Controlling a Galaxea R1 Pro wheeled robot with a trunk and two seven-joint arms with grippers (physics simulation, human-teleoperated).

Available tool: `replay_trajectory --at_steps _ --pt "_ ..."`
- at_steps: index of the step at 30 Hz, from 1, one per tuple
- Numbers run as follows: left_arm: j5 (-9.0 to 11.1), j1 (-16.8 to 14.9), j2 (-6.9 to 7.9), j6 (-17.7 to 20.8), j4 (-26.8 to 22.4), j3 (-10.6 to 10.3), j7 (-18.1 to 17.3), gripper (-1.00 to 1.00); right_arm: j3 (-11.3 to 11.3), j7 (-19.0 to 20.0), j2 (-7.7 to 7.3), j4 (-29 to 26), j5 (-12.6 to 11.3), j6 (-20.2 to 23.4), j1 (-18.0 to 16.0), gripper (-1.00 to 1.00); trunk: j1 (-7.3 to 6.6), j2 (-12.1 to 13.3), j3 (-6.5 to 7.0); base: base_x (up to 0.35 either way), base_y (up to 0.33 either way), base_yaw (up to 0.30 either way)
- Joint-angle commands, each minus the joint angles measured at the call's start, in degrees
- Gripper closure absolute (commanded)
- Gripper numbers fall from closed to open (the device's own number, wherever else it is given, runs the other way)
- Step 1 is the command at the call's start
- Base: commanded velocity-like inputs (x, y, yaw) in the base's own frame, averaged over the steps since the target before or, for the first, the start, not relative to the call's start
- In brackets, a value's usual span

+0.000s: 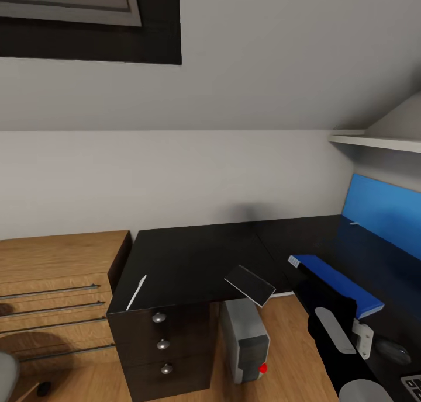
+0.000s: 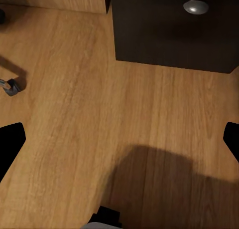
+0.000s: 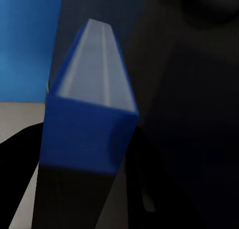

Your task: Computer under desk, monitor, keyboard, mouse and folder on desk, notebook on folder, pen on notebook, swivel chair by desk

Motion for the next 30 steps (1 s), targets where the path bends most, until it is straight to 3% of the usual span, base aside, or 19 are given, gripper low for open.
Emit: replay_trajectory --at_steps 1,12,30 --pt "0.49 0.00 0.05 -0.17 -0.07 -0.32 0.37 -1.00 0.04 -0.40 -0.02 -0.07 0.12 -0.13 -0.03 1.00 0.00 -0.04 -0.05 0.000 0.000 0.000" --pt "0.50 0.00 0.12 -0.17 -0.07 -0.25 0.33 -1.00 -0.06 -0.46 0.05 -0.07 0.06 -0.24 -0.03 1.00 0.00 -0.04 -0.26 0.000 0.000 -0.109" --pt "0.50 0.00 0.04 -0.02 0.97 -0.38 0.41 -1.00 -0.05 -0.38 -0.04 -0.07 0.15 -0.24 -0.03 1.00 0.00 -0.04 -0.28 0.059 -0.020 -0.004"
